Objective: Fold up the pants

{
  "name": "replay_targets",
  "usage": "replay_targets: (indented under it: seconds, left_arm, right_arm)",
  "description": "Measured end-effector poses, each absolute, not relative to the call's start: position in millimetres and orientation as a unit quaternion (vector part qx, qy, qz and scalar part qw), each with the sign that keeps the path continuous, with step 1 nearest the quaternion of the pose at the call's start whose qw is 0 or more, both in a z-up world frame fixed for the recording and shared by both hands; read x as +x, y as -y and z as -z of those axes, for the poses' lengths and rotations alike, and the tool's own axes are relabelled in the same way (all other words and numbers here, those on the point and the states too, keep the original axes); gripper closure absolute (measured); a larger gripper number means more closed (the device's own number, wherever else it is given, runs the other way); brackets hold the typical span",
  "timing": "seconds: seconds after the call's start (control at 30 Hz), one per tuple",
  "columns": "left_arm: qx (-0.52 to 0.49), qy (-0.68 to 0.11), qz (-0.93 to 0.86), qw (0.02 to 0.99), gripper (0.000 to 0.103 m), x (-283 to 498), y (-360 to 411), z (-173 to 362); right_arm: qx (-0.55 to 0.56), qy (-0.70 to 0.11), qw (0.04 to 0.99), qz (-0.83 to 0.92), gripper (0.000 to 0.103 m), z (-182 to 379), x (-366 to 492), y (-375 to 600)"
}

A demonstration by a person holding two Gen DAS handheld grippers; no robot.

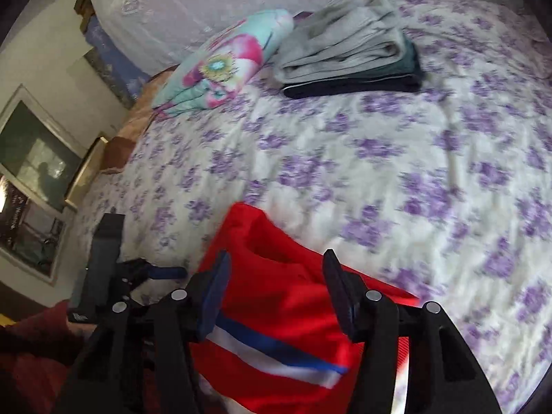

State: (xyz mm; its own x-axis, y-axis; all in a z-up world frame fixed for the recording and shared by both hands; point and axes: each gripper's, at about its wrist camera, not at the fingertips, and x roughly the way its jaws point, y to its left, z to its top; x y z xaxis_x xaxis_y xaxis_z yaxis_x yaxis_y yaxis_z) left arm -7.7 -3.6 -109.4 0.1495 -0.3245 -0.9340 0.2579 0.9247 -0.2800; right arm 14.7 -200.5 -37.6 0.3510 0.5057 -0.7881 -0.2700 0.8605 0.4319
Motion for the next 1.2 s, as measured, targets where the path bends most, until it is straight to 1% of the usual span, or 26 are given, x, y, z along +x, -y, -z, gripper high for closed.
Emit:
replay_targets:
  seconds: [0.07, 0.1, 0.13, 0.17, 0.27, 0.37, 0.43, 0.5, 0.6, 0.63, 0.7, 0.77, 0.8, 0.87, 0.9, 0.97, 1.03, 1.1, 1.2]
  left_arm:
    - [-0.032, -0.628, 0.191, 0.754, 0.004, -8, 2, 113]
    - [-0.035, -0.63, 0.191, 0.752, 0.004, -8, 1, 116]
    - [-0.04, -0.63, 0.19, 0.752, 0.004, -9, 0, 118]
    - [-0.041, -0.629, 0.189, 0.753, 0.004, -10, -1, 119]
    - [-0.027, -0.622, 0.185, 0.761, 0.004, -14, 0, 119]
    - [-0.025, -0.618, 0.179, 0.765, 0.004, -16, 1, 119]
    - [-0.027, -0.617, 0.179, 0.766, 0.004, -17, 1, 119]
    - [-0.024, -0.617, 0.179, 0.766, 0.004, -12, 9, 120]
    - [-0.021, -0.616, 0.18, 0.767, 0.004, -10, 13, 120]
    - [-0.02, -0.615, 0.181, 0.767, 0.004, -10, 14, 120]
    - [-0.018, -0.615, 0.182, 0.767, 0.004, -9, 15, 120]
    - [-0.016, -0.614, 0.182, 0.768, 0.004, -7, 15, 120]
    - [-0.016, -0.614, 0.182, 0.768, 0.004, -7, 15, 119]
    - [-0.013, -0.615, 0.183, 0.767, 0.004, -5, 17, 120]
    - [-0.01, -0.614, 0.183, 0.768, 0.004, -5, 19, 120]
    - [-0.003, -0.615, 0.182, 0.767, 0.004, -3, 22, 119]
    - [-0.003, -0.616, 0.183, 0.766, 0.004, -1, 24, 120]
    - [-0.002, -0.616, 0.185, 0.766, 0.004, -1, 24, 120]
    - [-0.003, -0.616, 0.189, 0.765, 0.004, -2, 24, 120]
  right_arm:
    - [0.099, -0.54, 0.799, -0.246, 0.064, 55, 36, 170]
    - [0.091, -0.556, 0.788, -0.25, 0.073, 64, 43, 158]
    - [0.079, -0.577, 0.773, -0.25, 0.078, 75, 48, 146]
    - [0.065, -0.589, 0.768, -0.245, 0.086, 84, 51, 138]
    - [0.022, -0.594, 0.773, -0.224, 0.087, 100, 62, 126]
    - [0.016, -0.598, 0.769, -0.227, 0.087, 111, 67, 125]
    - [0.002, -0.585, 0.777, -0.231, 0.086, 101, 61, 123]
    - [0.008, -0.558, 0.796, -0.235, 0.08, 82, 49, 128]
    - [-0.008, -0.525, 0.817, -0.238, 0.08, 56, 28, 138]
    - [-0.027, -0.518, 0.821, -0.239, 0.077, 49, 16, 140]
    - [-0.053, -0.512, 0.825, -0.235, 0.057, 46, -1, 145]
    - [-0.082, -0.526, 0.819, -0.214, 0.053, 59, -12, 155]
    - [-0.094, -0.545, 0.81, -0.194, 0.053, 74, -12, 163]
    - [-0.053, -0.538, 0.818, -0.195, 0.053, 83, -14, 182]
    - [-0.038, -0.535, 0.823, -0.188, 0.058, 80, -12, 186]
    - [-0.031, -0.52, 0.834, -0.183, 0.059, 66, -16, 187]
    - [-0.039, -0.487, 0.852, -0.19, 0.058, 46, -28, 189]
    - [-0.055, -0.471, 0.858, -0.198, 0.055, 30, -43, 194]
    - [-0.077, -0.487, 0.846, -0.204, 0.047, 35, -62, 203]
